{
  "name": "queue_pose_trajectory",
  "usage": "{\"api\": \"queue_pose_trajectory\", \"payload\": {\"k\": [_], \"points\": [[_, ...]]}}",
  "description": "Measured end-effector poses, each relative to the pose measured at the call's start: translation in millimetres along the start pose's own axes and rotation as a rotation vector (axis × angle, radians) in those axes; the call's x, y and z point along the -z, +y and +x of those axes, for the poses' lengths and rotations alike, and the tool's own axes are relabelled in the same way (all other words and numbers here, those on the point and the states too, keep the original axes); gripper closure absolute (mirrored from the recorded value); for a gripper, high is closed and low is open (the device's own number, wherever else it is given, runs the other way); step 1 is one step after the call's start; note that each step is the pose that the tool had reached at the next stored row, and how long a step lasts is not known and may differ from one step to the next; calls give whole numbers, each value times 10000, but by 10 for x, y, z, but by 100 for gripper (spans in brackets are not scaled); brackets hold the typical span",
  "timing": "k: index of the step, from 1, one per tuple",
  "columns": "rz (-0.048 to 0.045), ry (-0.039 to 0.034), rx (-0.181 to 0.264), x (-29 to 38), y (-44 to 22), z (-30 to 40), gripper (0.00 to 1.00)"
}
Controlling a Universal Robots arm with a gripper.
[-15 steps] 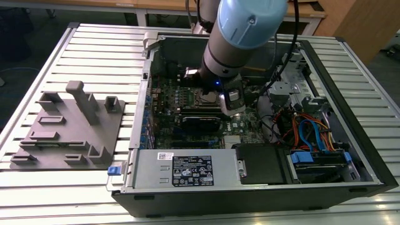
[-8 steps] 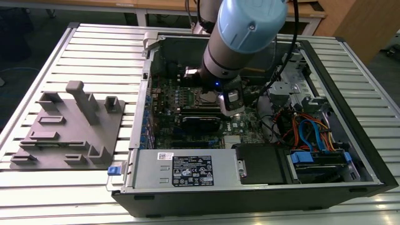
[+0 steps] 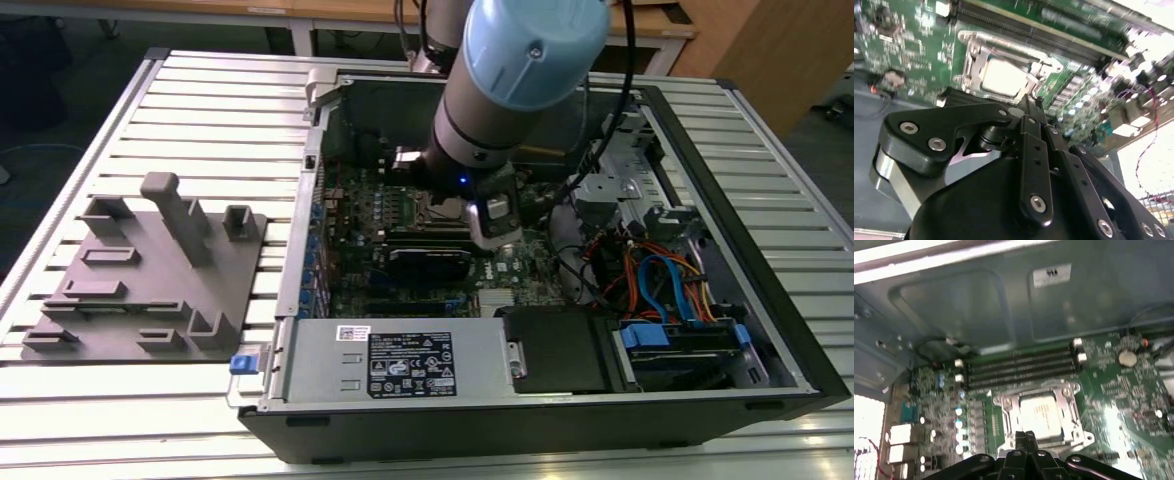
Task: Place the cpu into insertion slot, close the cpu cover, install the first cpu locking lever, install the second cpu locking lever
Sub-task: 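Install the second cpu locking lever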
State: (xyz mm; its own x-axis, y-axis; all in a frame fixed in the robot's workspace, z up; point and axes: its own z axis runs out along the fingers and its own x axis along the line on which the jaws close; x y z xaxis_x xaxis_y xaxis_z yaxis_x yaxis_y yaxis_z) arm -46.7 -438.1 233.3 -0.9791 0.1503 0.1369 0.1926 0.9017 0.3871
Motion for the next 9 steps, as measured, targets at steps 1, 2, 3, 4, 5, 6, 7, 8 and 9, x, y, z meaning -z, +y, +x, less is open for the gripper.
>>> {"api": "queue_pose_trajectory", "payload": {"k": [1,2,3,4,5,6,7,8,9], "points": [[174,-34,-10,-2,1,0,90],[311,-61,-21,-5,3,0,90],[413,-81,-27,-9,7,0,90],[554,-109,-36,-13,13,1,90],[724,-144,-48,-16,18,2,90],[870,-171,-58,-18,24,3,90],[969,-190,-65,-20,30,4,90],[1013,-199,-67,-22,33,4,90],[1012,-199,-66,-23,34,4,90]]}}
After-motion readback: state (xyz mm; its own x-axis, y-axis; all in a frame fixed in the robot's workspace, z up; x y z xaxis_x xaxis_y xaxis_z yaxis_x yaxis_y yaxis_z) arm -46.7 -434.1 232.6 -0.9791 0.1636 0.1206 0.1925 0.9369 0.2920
